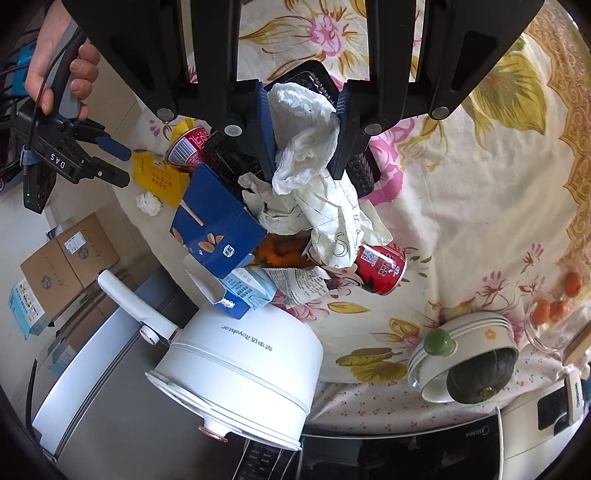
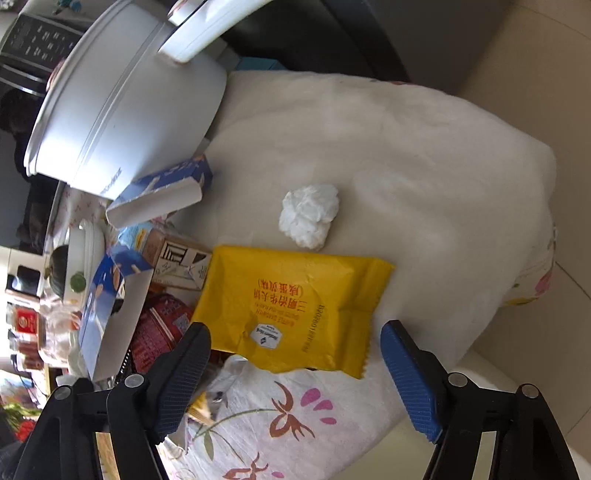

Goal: Collect trash
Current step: 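Grasp the yellow snack packet with the right gripper while the left gripper grasps crumpled tissue, then carry the yellow packet and tissue over the white bin and release both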

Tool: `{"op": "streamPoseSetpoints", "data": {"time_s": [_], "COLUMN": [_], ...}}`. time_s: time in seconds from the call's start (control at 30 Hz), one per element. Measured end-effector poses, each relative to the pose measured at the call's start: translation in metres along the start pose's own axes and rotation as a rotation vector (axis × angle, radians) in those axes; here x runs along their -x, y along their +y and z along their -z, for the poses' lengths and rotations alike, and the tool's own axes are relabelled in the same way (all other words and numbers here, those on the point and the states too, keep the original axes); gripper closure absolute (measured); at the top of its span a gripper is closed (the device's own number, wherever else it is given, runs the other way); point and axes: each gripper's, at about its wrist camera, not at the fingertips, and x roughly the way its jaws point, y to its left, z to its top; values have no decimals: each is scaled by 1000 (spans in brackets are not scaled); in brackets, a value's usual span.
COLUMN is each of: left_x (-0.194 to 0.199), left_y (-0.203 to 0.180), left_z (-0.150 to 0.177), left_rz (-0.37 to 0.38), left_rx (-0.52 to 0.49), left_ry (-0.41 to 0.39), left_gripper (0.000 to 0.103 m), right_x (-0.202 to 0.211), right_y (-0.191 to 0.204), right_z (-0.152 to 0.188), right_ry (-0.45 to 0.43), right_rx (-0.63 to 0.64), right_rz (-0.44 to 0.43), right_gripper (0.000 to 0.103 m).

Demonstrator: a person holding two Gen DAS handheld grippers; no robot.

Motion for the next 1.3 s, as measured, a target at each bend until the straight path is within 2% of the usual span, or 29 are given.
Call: {"op": "streamPoseSetpoints", "data": {"time_s": [0.1, 0.2, 0.23, 0.27, 0.33, 0.37, 0.4, 0.47, 0.6, 0.77, 0.93, 1.0, 1.17, 1.3], "left_x": [4, 5, 6, 8, 13, 15, 18, 23, 29, 25, 36, 37, 15, 14], "left_y": [6, 10, 11, 13, 17, 20, 23, 31, 40, 37, 20, 17, 28, 25], "left_z": [1, 3, 4, 5, 5, 5, 5, 4, 2, 7, 12, 13, 18, 23], "left_rz": [56, 84, 82, 82, 99, 118, 135, 161, 212, 217, 240, 222, 213, 216], "left_rx": [41, 60, 60, 61, 71, 76, 84, 105, 115, 104, 26, 14, 96, 92], "left_ry": [8, 15, 11, 6, 0, -2, -2, -5, 1, 27, -9, -17, 83, 99], "left_gripper": [74, 74, 74, 74, 74, 74, 74, 74, 74, 74, 74, 74, 73, 72], "right_x": [7, -10, -10, -15, -20, -20, -20, -16, 7, 40, 60, 63, 71, 72], "right_y": [-2, 4, 12, 20, 26, 25, 23, 17, 20, 23, 23, 24, 14, 10], "right_z": [-3, 2, 4, 7, 12, 13, 14, 14, 21, 35, 53, 60, 67, 72], "right_ry": [-37, -8, -48, -51, -60, -68, -60, -47, -85, -126, -130, -125, -127, -120], "right_rx": [-1, 49, 104, 154, 215, 212, 197, 157, 157, 174, 198, 212, 215, 206], "right_rz": [-8, 20, 60, 115, 185, 204, 186, 120, 68, 23, -4, -3, 27, 24], "right_gripper": [26, 34, 42, 46, 81, 85, 87, 89, 90, 90, 90, 90, 90, 90]}}
